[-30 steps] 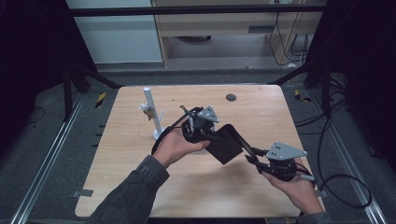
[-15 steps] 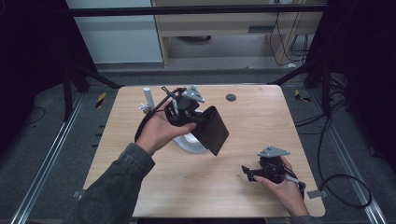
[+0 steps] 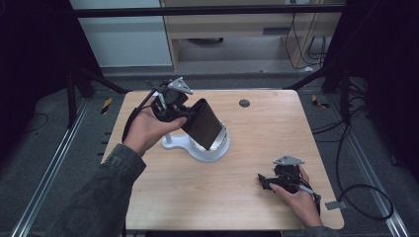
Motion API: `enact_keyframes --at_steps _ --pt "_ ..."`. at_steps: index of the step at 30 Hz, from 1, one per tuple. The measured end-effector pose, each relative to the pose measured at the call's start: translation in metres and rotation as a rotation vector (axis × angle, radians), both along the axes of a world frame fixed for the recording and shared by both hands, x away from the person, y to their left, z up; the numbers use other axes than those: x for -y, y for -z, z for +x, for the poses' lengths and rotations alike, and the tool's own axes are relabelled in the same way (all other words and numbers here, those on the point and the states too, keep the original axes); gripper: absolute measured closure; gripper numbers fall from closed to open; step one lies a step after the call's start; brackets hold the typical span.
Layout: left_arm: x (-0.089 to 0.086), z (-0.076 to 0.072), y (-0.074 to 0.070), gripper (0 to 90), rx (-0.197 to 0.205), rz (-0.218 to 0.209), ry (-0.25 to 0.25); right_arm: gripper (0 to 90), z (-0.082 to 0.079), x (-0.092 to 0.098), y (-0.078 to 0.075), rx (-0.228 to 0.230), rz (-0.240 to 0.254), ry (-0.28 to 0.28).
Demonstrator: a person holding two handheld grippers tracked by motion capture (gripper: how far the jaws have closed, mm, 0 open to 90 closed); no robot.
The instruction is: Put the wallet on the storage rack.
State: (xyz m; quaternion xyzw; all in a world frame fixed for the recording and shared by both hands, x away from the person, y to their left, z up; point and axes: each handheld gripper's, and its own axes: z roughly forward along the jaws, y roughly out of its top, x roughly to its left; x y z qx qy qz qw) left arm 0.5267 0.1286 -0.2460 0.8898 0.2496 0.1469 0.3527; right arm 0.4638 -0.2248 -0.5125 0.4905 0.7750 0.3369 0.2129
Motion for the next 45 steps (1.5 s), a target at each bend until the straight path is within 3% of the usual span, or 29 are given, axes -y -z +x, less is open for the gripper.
enact_keyframes --at_steps 9,20,35,45 --pt "-0.006 0.002 -0.007 79.9 0.023 0.000 -0.033 2.6 0.001 -0.002 0.000 -0.004 -0.006 0.002" --pt "-0.008 0.005 -0.006 80.0 0.026 0.015 -0.053 2.3 0.001 -0.002 0.000 -0.004 -0.007 0.003" --pt "-0.008 0.016 0.007 79.9 0.011 0.015 -0.077 2.3 0.001 -0.002 0.000 -0.004 -0.007 0.004" --pt "0.009 0.025 0.022 79.8 -0.008 0.027 -0.062 2.4 0.000 -0.002 0.000 -0.004 -0.008 0.008"
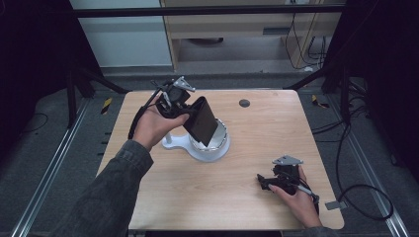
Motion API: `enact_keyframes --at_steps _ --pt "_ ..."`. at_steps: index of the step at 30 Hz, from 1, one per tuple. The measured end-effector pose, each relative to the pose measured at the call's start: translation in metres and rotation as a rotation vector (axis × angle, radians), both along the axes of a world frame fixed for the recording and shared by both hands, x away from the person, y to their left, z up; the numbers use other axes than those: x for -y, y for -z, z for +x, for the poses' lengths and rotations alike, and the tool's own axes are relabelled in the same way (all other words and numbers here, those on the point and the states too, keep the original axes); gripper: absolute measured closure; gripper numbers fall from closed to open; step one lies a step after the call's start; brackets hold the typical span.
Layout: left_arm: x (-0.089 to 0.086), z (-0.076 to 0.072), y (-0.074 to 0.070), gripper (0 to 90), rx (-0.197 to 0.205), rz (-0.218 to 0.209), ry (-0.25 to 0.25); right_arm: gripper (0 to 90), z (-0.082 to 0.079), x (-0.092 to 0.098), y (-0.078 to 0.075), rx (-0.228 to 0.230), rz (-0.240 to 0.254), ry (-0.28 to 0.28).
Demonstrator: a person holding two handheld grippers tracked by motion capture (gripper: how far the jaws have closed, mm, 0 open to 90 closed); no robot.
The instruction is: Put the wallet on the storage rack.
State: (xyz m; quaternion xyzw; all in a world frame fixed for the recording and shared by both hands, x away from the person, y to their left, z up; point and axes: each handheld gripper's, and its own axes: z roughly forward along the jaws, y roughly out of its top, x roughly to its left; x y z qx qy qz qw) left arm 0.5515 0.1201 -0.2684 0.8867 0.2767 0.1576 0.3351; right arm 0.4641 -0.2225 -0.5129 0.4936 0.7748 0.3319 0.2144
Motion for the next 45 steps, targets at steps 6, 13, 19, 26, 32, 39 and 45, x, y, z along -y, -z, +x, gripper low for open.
enact_keyframes --at_steps 6,13,19,26,32,39,45 --pt "0.012 0.011 0.017 79.8 -0.026 0.027 0.000 2.4 0.000 0.000 0.000 0.000 0.000 0.000" --pt "0.025 0.020 0.032 79.7 -0.051 0.044 0.006 2.4 0.000 0.000 0.000 0.000 0.000 0.000" --pt "0.029 0.030 0.040 79.5 -0.078 0.041 -0.001 2.4 0.000 0.000 0.000 0.000 -0.003 -0.001" --pt "0.029 0.038 0.045 73.1 -0.088 0.037 -0.035 2.4 0.000 0.000 0.000 0.004 -0.003 -0.002" --pt "0.026 0.032 0.038 60.1 0.001 0.027 -0.072 2.4 0.000 0.000 0.000 0.003 -0.002 -0.002" --pt "0.013 0.017 0.025 54.1 0.068 0.014 -0.080 2.4 0.000 0.000 0.000 0.002 -0.003 -0.002" --pt "0.002 -0.004 0.019 49.6 0.102 -0.022 -0.062 2.3 0.000 0.000 0.000 0.002 -0.003 -0.001"
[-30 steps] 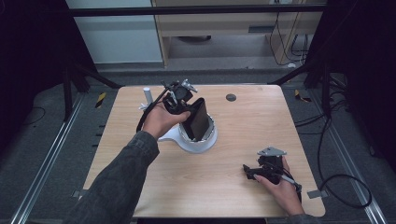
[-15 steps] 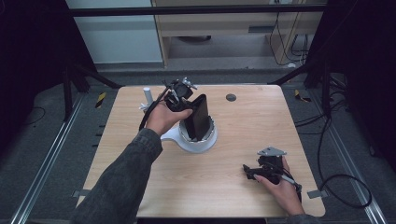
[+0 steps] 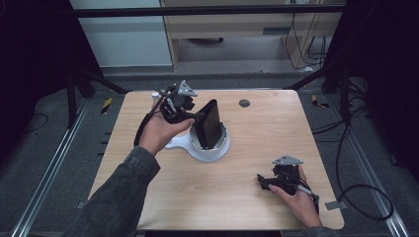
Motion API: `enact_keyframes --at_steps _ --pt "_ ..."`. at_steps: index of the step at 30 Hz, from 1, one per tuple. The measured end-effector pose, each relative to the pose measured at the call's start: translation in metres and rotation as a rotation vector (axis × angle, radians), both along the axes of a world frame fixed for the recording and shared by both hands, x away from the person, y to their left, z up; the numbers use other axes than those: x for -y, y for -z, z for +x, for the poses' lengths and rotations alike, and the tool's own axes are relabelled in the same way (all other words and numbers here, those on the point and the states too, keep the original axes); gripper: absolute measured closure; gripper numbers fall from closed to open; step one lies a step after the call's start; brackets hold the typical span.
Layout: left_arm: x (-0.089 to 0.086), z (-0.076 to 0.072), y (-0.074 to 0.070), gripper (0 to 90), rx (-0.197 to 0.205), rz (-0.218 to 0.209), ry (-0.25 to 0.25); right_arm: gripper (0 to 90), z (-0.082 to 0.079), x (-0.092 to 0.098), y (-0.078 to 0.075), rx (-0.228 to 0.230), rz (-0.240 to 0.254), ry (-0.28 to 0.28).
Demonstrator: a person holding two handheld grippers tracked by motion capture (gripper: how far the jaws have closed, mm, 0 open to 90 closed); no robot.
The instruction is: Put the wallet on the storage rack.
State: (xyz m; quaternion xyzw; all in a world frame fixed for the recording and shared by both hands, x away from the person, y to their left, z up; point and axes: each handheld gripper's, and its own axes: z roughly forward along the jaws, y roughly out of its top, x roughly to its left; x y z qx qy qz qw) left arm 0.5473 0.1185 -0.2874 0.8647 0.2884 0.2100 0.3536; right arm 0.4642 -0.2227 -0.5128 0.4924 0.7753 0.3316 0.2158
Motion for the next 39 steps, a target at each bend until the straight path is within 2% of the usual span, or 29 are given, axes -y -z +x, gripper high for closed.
enact_keyframes --at_steps 4,11,15,16,17,20,32,33,34,35,36,39 --pt "-0.003 -0.007 0.000 46.0 0.010 0.008 0.009 2.3 0.000 0.000 0.000 0.000 0.000 0.000" --pt "-0.007 -0.016 0.001 35.3 0.011 -0.016 0.010 2.3 0.000 0.000 0.000 -0.001 0.001 0.001" --pt "-0.006 -0.021 0.005 20.4 0.008 -0.005 0.018 2.3 0.000 0.000 0.000 0.000 0.000 0.000" --pt "-0.005 -0.023 0.007 20.4 0.008 0.010 0.019 2.3 0.000 0.000 0.000 0.000 0.000 0.001" --pt "-0.003 -0.027 0.010 14.7 0.011 0.015 0.016 2.3 0.000 0.000 0.000 0.000 0.000 0.000" --pt "-0.003 -0.032 0.014 9.9 0.016 0.012 0.019 2.3 0.000 0.000 0.000 0.001 -0.001 0.000" --pt "-0.009 -0.054 0.037 6.7 0.017 -0.012 0.042 2.3 0.000 0.000 0.000 0.000 0.002 0.004" --pt "-0.010 -0.059 0.043 6.6 0.016 -0.012 0.045 2.3 0.000 0.000 0.000 0.000 0.002 0.004" --pt "-0.010 -0.059 0.043 6.3 0.016 -0.012 0.045 2.3 0.000 0.000 0.000 0.000 0.002 0.004" --pt "-0.012 -0.063 0.052 5.9 0.009 -0.011 0.047 2.3 0.000 0.000 0.000 0.000 0.002 0.004" --pt "-0.012 -0.063 0.052 5.8 0.009 -0.011 0.047 2.3 0.000 0.000 0.000 0.000 0.002 0.004" --pt "-0.017 -0.072 0.071 5.2 -0.012 0.000 0.061 2.3 -0.001 -0.001 0.000 0.000 0.001 0.006"
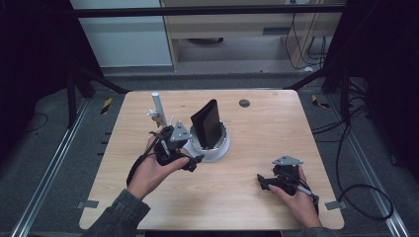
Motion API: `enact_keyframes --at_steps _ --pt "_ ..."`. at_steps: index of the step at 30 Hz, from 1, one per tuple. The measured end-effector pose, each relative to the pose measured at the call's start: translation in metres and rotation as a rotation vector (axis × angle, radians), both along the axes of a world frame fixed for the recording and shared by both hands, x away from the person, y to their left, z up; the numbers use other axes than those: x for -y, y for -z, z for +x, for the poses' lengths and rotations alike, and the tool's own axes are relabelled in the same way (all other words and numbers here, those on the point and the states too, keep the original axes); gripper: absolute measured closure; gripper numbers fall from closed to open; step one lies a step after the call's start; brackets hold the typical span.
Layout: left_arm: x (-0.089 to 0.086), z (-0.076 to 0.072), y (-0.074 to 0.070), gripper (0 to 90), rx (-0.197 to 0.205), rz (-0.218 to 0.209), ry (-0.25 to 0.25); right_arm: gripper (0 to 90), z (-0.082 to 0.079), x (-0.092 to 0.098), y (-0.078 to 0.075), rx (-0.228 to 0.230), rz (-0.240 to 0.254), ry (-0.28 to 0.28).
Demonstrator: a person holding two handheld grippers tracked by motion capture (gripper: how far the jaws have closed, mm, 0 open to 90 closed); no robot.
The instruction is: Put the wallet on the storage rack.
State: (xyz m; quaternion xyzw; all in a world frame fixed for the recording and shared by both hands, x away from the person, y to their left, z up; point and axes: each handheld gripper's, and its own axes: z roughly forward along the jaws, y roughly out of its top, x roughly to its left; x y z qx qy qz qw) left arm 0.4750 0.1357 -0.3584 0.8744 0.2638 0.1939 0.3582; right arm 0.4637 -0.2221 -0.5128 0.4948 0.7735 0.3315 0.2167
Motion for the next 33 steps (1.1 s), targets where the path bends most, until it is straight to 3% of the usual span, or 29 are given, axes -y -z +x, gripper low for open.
enact_keyframes --at_steps 5,11,12,15,17,18,19,20,25,28,33 --pt "-0.007 -0.009 0.022 5.0 -0.013 0.025 -0.001 2.3 0.000 0.000 0.000 0.000 0.000 0.000" --pt "-0.036 -0.019 0.066 5.1 -0.037 0.031 -0.072 2.4 0.000 0.000 0.000 0.001 0.000 0.002" --pt "-0.036 -0.019 0.066 5.3 -0.037 0.031 -0.072 2.4 0.000 0.000 0.000 0.000 0.000 0.003" --pt "-0.067 -0.012 0.094 6.0 -0.037 0.042 -0.162 2.5 0.000 0.000 0.000 0.002 -0.001 0.004" --pt "-0.074 -0.011 0.100 7.3 -0.036 0.038 -0.185 2.5 0.000 0.000 0.000 0.002 -0.001 0.003" --pt "-0.087 -0.008 0.111 7.3 -0.042 0.034 -0.234 2.4 0.000 0.000 0.000 0.002 0.000 0.004" --pt "-0.092 -0.007 0.117 7.5 -0.046 0.032 -0.250 2.4 0.000 0.000 0.000 0.001 0.000 0.004" --pt "-0.101 -0.005 0.127 7.3 -0.082 0.041 -0.270 2.4 0.000 0.000 0.000 0.000 0.001 0.005" --pt "-0.115 0.001 0.139 6.1 -0.119 0.032 -0.302 2.5 0.000 0.000 0.000 0.002 -0.001 0.003" --pt "-0.121 0.004 0.144 4.3 -0.149 -0.020 -0.315 2.5 -0.001 -0.001 0.000 -0.001 0.004 0.004" --pt "-0.124 0.005 0.148 0.0 -0.141 -0.049 -0.304 2.5 -0.002 -0.001 0.000 0.001 0.000 -0.002"
